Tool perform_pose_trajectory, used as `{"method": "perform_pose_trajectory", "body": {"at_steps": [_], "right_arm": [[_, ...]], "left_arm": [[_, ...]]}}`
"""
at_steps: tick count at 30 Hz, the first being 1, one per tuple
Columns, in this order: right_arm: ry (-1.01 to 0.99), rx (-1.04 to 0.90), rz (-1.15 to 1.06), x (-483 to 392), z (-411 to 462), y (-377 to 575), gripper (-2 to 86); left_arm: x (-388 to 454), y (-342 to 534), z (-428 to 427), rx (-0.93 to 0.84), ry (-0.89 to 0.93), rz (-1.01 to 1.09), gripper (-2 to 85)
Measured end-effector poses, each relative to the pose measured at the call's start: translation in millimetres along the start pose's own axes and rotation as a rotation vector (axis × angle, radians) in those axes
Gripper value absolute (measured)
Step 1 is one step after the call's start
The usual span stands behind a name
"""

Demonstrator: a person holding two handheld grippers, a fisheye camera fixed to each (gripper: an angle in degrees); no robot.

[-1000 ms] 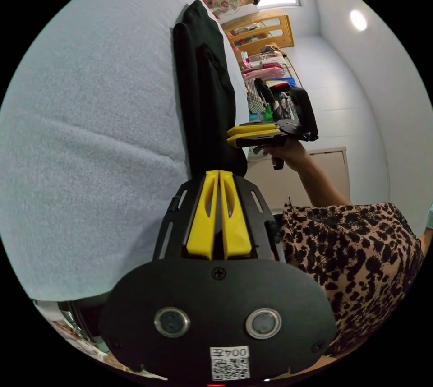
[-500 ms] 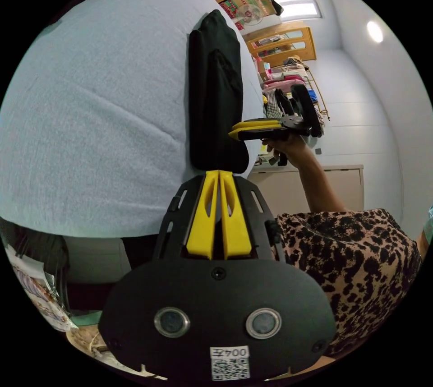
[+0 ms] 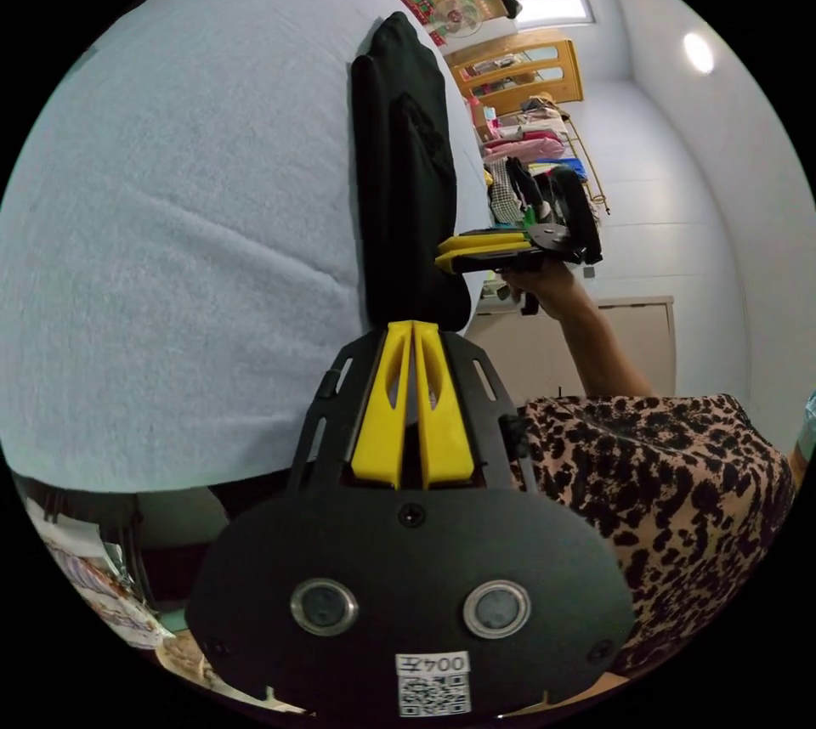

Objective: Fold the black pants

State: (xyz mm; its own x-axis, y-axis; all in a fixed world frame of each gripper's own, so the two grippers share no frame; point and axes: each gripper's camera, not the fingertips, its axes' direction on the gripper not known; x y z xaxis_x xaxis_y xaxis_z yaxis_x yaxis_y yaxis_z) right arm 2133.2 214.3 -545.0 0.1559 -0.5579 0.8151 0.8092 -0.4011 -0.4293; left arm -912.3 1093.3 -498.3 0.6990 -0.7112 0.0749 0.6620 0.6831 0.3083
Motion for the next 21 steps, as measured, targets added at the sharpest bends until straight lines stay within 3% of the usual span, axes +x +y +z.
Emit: {"method": "perform_pose_trajectory", "body": {"at_steps": [11,21], "right_arm": [[-0.065,-0.018,0.157,12,-4,0,9.5],[0.041,-0.089,0.179,-4,-7,-9,9.3]], "left_arm": [[-62,-82,-61,-0.135,0.048,0.110,0.2],[-109,-119,-102,-0.225,0.083,0.185,0.2]]}}
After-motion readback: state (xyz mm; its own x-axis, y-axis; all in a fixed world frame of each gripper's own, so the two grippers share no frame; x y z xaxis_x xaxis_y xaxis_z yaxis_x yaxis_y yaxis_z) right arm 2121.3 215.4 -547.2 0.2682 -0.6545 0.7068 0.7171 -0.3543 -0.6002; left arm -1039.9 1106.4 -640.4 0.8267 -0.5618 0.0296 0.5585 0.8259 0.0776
